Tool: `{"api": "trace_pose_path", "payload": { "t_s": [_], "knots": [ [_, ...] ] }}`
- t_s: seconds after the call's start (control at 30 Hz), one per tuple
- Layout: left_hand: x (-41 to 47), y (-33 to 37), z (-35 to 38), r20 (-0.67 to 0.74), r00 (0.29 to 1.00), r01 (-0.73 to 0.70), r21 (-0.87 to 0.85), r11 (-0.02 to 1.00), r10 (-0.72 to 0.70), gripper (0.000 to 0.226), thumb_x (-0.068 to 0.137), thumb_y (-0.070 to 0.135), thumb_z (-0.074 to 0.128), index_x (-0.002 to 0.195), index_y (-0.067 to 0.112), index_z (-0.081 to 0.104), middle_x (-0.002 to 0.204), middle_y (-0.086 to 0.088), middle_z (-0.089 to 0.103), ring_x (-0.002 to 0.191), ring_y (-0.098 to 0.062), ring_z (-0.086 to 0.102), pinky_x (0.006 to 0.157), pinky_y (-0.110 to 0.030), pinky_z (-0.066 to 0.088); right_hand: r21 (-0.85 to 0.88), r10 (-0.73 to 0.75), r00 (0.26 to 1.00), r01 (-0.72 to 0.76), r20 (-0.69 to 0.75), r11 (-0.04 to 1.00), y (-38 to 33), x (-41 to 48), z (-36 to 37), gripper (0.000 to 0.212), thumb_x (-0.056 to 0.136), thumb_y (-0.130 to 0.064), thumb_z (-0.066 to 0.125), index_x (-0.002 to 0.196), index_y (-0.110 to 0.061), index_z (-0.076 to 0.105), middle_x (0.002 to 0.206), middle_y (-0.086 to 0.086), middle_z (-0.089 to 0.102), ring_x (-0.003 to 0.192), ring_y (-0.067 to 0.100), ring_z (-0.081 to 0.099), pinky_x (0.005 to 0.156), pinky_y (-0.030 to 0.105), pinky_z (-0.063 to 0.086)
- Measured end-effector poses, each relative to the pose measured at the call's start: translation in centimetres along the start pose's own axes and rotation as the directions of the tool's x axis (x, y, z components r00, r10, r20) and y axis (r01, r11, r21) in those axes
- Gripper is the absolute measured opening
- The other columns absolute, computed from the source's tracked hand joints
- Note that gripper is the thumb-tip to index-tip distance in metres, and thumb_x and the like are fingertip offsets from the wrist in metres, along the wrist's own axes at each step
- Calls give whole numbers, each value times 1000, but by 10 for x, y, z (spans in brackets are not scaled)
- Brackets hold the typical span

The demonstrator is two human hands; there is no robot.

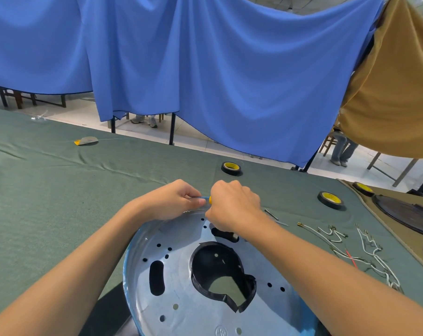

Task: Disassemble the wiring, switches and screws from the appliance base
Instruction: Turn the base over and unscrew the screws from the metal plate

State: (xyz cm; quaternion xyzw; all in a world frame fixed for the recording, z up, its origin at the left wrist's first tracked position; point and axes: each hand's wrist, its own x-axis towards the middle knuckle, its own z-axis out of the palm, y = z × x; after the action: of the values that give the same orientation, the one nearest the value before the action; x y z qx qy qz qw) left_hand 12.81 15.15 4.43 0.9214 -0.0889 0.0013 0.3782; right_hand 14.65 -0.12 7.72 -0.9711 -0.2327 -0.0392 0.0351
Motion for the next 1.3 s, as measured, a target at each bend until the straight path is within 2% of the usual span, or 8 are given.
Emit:
{"api": "trace_pose_path", "payload": {
  "t_s": [0.13, 0.2, 0.4, 0.6, 0.73, 0.87, 1.0, 1.3],
  "knots": [
    [0, 0, 0, 2, 1000, -16, 8, 1000, 16, 44, 100, 29, 52, 68, -1, 49, 65, -6, 32, 62, -18, 25, 58, -29, 21, -49, -72, 997, 72, -1, 996, -7, 3, 2, 27, 85, -16, 64, 77, -14, 39, 88, 8, 51, 97, 36, 58, 65, 36, 33],
    [1, 0, 0, 3, 1000, -11, 15, 1000, 11, 45, 100, 29, 52, 75, -9, 51, 67, -7, 34, 63, -18, 26, 60, -30, 23, -90, -143, 990, 144, 10, 986, -7, 4, 1, 16, 86, -18, 66, 89, -14, 51, 83, 7, 46, 90, 35, 54, 64, 36, 33],
    [-1, 1, -1, 0, 1000, -19, 1, 1000, 19, 45, 100, 33, 52, 83, -7, 58, 65, -6, 32, 63, -19, 26, 60, -30, 22, -123, -286, 956, 292, 61, 949, 12, 6, -6, 48, 76, -24, 73, 60, -16, 29, 66, 4, 32, 52, 20, 30, 45, 29, 22],
    [-2, 1, -2, 2, 1000, -17, -4, 1000, 17, 45, 100, 32, 52, 83, -9, 56, 67, -8, 30, 63, -19, 24, 59, -30, 20, -177, -467, 874, 485, 134, 857, 21, 15, -11, 30, 72, -12, 59, 56, -14, 34, 59, 5, 36, 51, 30, 42, 44, 29, 31],
    [-2, 1, -2, -2, 1000, -8, 0, 1000, 8, 41, 100, 31, 52, 71, 1, 54, 55, 6, 26, 53, -13, 20, 50, -26, 18, -204, -533, 831, 555, 159, 806, 22, 24, -27, 29, 75, -16, 62, 58, -20, 38, 59, 1, 42, 64, 31, 55, 48, 34, 40],
    [-1, 1, -2, 8, 1000, -9, 22, 1000, 8, 43, 101, 28, 51, 74, -5, 50, 55, 7, 27, 53, -13, 22, 52, -27, 20, -132, -522, 837, 543, 164, 830, 25, 23, -47, 15, 74, -27, 67, 70, -20, 55, 71, 0, 53, 75, 26, 58, 59, 38, 51],
    [-2, 0, -4, 28, 999, -26, 12, 1000, 25, 44, 100, 30, 50, 79, -8, 54, 64, -4, 29, 59, -18, 25, 56, -29, 22, -77, -523, 846, 531, 100, 844, 40, 17, -63, 10, 75, -23, 69, 79, -16, 63, 69, -6, 59, 67, 10, 52, 57, 31, 46],
    [-2, -6, -7, 60, 998, 1, -17, 1000, 0, 18, 96, 25, 58, 87, 19, 72, 67, 2, 57, 57, -11, 45, 57, -27, 36, 20, -332, 942, 332, 39, 943, 119, 12, -55, 7, 76, -20, 68, 73, -23, 63, 67, -11, 58, 61, 7, 49, 55, 24, 42]
  ]
}}
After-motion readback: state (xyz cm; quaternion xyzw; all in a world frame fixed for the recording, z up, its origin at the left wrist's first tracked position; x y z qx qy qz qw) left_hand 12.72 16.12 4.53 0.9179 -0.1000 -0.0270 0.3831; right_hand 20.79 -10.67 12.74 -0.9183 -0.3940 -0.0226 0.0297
